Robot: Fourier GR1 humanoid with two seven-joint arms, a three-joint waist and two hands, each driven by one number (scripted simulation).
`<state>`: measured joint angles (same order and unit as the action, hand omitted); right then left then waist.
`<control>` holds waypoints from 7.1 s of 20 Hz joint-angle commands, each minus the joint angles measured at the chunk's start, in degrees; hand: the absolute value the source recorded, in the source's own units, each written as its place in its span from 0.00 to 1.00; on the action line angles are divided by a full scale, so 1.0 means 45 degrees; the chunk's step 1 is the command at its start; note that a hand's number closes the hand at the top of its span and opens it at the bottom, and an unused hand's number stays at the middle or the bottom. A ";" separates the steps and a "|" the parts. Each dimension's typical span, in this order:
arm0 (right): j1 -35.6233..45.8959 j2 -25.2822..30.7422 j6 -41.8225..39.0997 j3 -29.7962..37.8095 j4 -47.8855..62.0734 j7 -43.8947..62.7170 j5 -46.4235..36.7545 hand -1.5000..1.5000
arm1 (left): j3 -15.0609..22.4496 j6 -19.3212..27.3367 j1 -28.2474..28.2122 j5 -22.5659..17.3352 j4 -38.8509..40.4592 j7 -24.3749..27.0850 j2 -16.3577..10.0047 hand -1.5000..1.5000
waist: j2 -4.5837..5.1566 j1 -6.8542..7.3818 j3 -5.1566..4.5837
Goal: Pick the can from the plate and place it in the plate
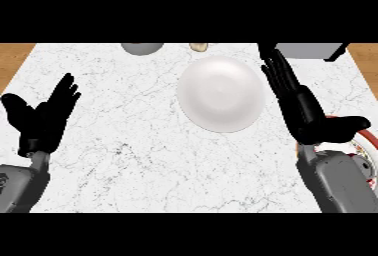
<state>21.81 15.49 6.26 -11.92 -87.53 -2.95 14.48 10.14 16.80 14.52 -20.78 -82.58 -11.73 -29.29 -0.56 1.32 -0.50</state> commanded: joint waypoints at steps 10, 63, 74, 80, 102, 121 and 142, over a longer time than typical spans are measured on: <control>-0.2352 0.6072 -0.1019 0.6898 0.3593 -0.1860 0.0351 0.00 | 0.1260 -0.0333 -0.2691 -0.0439 0.0329 0.0520 0.2053 0.50 | 0.0256 -0.0779 0.0166; -0.5524 0.5246 -0.6349 0.4311 -0.1286 0.2457 -0.7460 0.00 | 0.0498 -0.1332 -0.3693 0.1819 -0.0815 -0.0463 0.3978 0.50 | 0.0108 -0.0285 0.0112; -0.4054 0.4443 -0.6176 0.4132 0.2280 0.0346 -0.9454 0.00 | -0.0260 -0.2545 -0.3225 0.1986 0.0650 0.0352 0.4235 0.50 | 0.0141 -0.0221 0.0115; -0.4095 0.4128 -0.7020 0.2966 0.0945 0.1124 -1.0464 1.00 | -0.0049 -0.2209 -0.4016 0.2573 -0.0123 0.0376 0.4454 0.50 | 0.0119 -0.0226 0.0109; -0.1680 -0.3306 -0.0072 0.0058 -0.0918 0.4418 -1.5578 1.00 | -0.0077 -0.3002 -0.3220 0.2844 0.0022 -0.0129 0.4653 0.50 | 0.0093 0.1060 -0.0030; 0.2540 -0.3439 0.8883 -0.3931 0.1978 1.6235 -2.0747 1.00 | 0.0027 -0.2717 -0.2684 0.2958 0.0504 -0.0377 0.5118 0.50 | 0.0270 0.0858 0.0081; 0.5816 -0.3437 1.3827 0.0978 1.0483 1.4059 -2.0978 1.00 | -0.0624 -0.3040 -0.3259 0.2754 0.0139 0.0107 0.4749 0.50 | 0.0328 0.0278 0.0125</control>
<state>44.07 0.37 58.91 -11.47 -48.17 59.86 -83.01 7.54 3.95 0.41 -8.03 -83.15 -11.35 -7.83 0.64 2.59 0.28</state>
